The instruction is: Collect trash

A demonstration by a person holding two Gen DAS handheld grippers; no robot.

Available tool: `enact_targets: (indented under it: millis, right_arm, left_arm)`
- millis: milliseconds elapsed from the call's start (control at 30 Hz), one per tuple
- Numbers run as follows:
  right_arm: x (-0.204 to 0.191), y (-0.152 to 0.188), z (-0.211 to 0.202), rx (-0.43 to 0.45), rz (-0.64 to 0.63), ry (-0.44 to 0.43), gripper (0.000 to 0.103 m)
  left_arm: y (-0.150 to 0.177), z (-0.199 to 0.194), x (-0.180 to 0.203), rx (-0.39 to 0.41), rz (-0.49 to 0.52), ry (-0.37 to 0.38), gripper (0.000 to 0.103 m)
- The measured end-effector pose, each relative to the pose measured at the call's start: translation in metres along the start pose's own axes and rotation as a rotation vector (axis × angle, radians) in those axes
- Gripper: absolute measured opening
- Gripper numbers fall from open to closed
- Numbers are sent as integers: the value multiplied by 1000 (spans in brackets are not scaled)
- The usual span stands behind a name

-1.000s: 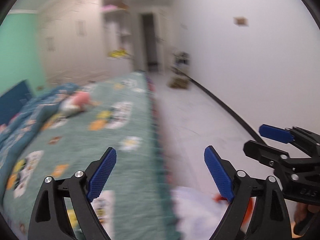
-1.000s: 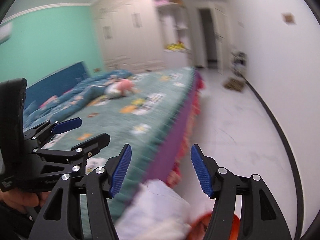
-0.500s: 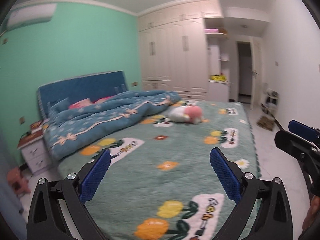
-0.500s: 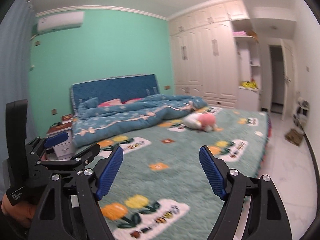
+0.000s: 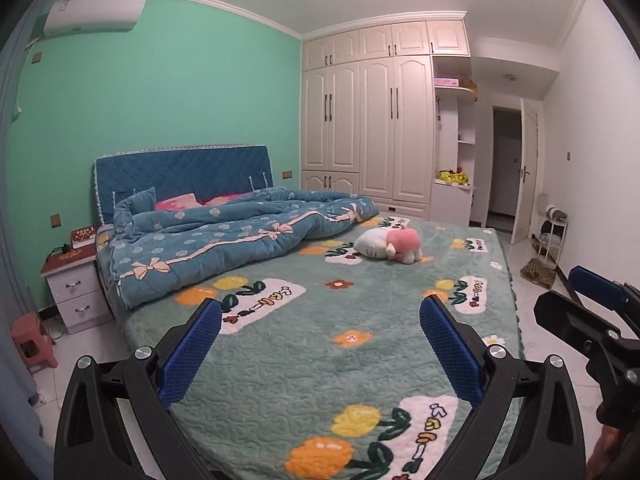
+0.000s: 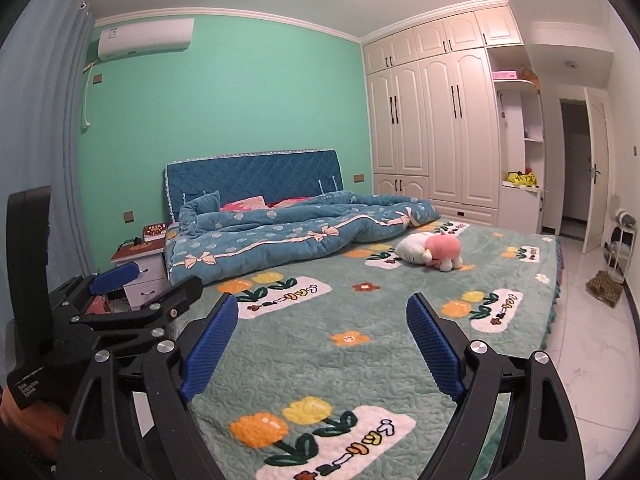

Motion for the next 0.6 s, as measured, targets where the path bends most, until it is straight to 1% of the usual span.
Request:
enact_targets:
  millis: [233, 600]
  right_arm:
    - [1, 1, 0, -2, 3, 0, 85]
    - [4, 1, -1, -6, 6, -1, 85]
  left_arm:
    - [1, 1, -1, 5, 3, -15, 98]
    - [1, 3, -5, 0, 11, -14, 98]
Point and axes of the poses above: each gripper's, at about its wrist camera, not at the fingertips, and z roughly the way its jaws point, x to its right, y to its underside, the point moved 5 cm from there along z, roughly the way its jaws point, and after that the axes turned 2 degrees about x, right-handed, at the moved point
